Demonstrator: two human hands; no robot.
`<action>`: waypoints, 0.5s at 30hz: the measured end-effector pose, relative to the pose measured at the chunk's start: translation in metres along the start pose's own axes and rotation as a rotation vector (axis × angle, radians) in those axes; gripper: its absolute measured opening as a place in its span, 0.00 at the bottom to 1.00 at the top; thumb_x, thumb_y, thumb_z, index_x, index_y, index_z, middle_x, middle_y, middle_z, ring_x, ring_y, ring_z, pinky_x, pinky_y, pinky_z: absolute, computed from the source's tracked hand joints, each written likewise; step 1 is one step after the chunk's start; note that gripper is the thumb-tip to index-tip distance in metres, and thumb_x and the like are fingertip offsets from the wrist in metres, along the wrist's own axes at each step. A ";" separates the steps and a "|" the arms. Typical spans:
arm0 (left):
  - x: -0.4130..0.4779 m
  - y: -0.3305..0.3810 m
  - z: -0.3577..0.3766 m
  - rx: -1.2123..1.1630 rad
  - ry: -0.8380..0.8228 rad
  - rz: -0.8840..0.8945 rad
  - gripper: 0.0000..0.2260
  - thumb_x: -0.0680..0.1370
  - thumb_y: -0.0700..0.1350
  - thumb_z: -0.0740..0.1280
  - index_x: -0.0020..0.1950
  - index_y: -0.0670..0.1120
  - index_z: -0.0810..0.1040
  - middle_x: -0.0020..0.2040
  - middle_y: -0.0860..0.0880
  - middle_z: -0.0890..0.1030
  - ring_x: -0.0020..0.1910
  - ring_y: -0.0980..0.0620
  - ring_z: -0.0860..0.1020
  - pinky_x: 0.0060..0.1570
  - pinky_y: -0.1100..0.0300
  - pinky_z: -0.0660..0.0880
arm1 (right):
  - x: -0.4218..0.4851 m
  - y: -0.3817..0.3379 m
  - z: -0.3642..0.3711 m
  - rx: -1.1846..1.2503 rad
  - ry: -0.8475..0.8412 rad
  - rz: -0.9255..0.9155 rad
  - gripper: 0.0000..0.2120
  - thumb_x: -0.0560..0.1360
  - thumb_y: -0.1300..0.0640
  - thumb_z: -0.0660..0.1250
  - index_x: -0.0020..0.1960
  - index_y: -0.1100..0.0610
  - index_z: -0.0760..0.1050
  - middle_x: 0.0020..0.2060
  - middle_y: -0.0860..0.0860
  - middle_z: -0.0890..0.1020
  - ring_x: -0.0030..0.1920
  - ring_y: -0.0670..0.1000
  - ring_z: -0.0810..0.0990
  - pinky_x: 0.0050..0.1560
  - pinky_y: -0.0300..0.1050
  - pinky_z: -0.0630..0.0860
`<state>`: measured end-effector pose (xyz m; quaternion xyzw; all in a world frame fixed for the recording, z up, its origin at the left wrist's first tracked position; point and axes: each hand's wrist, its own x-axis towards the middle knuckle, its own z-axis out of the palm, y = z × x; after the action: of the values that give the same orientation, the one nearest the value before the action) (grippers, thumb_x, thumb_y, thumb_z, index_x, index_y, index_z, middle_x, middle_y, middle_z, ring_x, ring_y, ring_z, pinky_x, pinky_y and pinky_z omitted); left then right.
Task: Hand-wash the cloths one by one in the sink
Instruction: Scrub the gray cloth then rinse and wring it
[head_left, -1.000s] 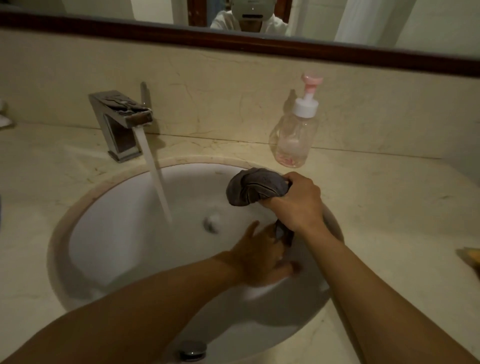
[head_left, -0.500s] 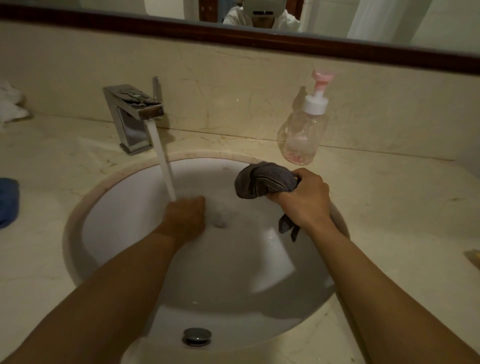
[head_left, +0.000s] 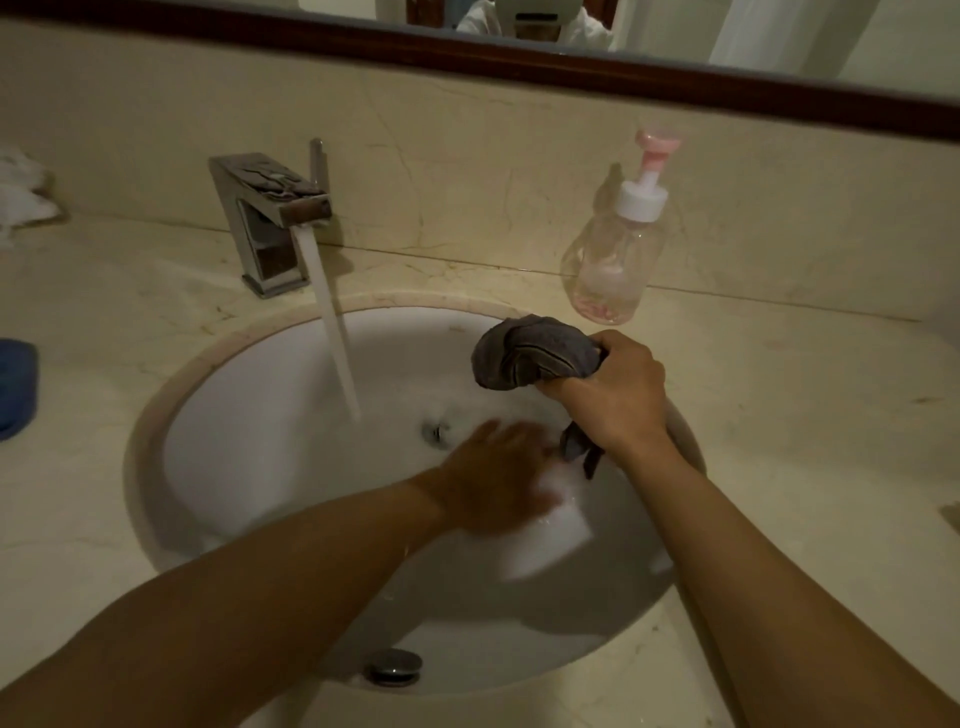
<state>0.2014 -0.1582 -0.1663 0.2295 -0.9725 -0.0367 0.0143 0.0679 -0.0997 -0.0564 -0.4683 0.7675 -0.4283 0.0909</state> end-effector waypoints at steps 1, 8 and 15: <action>-0.006 -0.019 -0.003 -0.006 -0.042 -0.073 0.29 0.82 0.64 0.51 0.81 0.54 0.56 0.80 0.47 0.58 0.79 0.46 0.56 0.74 0.42 0.55 | 0.000 0.000 0.000 0.001 -0.003 0.004 0.14 0.67 0.52 0.79 0.49 0.54 0.81 0.36 0.46 0.80 0.40 0.51 0.80 0.37 0.43 0.71; -0.057 -0.107 -0.021 0.185 -0.022 -0.557 0.26 0.82 0.61 0.47 0.69 0.44 0.68 0.69 0.41 0.71 0.68 0.39 0.71 0.62 0.44 0.73 | -0.002 -0.003 -0.002 -0.007 -0.013 0.028 0.15 0.67 0.52 0.79 0.50 0.55 0.81 0.39 0.49 0.82 0.43 0.53 0.82 0.41 0.45 0.74; -0.052 -0.098 -0.021 0.136 -0.053 -0.265 0.26 0.81 0.65 0.54 0.67 0.47 0.70 0.63 0.47 0.70 0.59 0.47 0.70 0.57 0.50 0.72 | -0.001 -0.003 -0.001 -0.021 -0.011 0.027 0.15 0.67 0.52 0.79 0.50 0.55 0.81 0.39 0.50 0.82 0.44 0.55 0.82 0.42 0.46 0.76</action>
<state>0.2929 -0.2236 -0.1535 0.3555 -0.9339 0.0215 -0.0320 0.0697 -0.0985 -0.0542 -0.4611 0.7777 -0.4165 0.0959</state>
